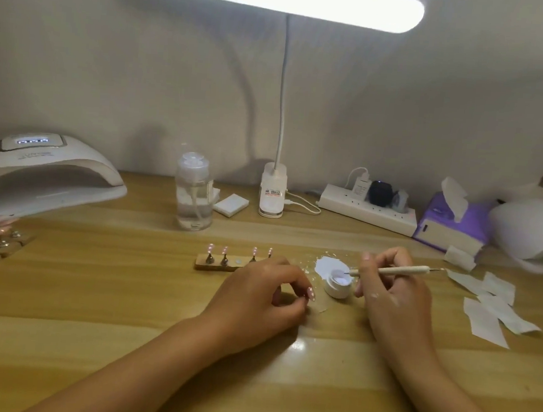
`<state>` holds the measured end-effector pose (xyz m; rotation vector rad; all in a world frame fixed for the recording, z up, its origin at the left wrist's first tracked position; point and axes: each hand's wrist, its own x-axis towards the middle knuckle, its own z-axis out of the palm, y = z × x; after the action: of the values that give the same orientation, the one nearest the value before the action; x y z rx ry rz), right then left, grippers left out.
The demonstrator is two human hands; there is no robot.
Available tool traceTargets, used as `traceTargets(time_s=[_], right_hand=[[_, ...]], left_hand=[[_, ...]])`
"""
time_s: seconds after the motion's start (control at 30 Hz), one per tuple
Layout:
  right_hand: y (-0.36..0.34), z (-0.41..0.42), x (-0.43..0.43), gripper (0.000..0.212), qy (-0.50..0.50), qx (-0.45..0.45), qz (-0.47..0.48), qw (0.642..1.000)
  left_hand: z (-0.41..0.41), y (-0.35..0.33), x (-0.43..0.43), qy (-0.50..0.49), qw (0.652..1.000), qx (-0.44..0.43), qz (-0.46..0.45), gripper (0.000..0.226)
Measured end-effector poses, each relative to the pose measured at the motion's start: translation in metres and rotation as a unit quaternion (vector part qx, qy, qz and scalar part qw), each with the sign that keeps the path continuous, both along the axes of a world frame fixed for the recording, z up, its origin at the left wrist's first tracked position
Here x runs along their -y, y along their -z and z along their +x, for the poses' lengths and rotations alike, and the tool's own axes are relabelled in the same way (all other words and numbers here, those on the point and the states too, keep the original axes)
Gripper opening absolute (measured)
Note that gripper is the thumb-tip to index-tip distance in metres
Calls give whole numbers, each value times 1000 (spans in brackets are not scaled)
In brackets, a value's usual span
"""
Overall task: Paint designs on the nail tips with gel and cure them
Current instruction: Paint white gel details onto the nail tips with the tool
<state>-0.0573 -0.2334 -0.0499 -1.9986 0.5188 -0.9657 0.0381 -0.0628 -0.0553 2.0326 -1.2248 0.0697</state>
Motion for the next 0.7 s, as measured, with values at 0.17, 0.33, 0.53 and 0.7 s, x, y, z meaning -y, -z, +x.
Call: traceTargets(time_s=[0.17,0.33,0.53,0.7], right_hand=[[-1,2,0,31,-8,-28,-12,999],[0,3,0,32,-18,-51,-9,998],[1,1,-1,28,0,-7,-10,1000],[-3,-1,-4,26,-10,-1,-6,1000]], left_hand=[[3,3,0,-2,1000,-19,-7,7],[3,2,0,0,1000,-19,18,6],[3,2,-1,1,999,-33,19,8],[4,2,0,3,999,-51,15,11]])
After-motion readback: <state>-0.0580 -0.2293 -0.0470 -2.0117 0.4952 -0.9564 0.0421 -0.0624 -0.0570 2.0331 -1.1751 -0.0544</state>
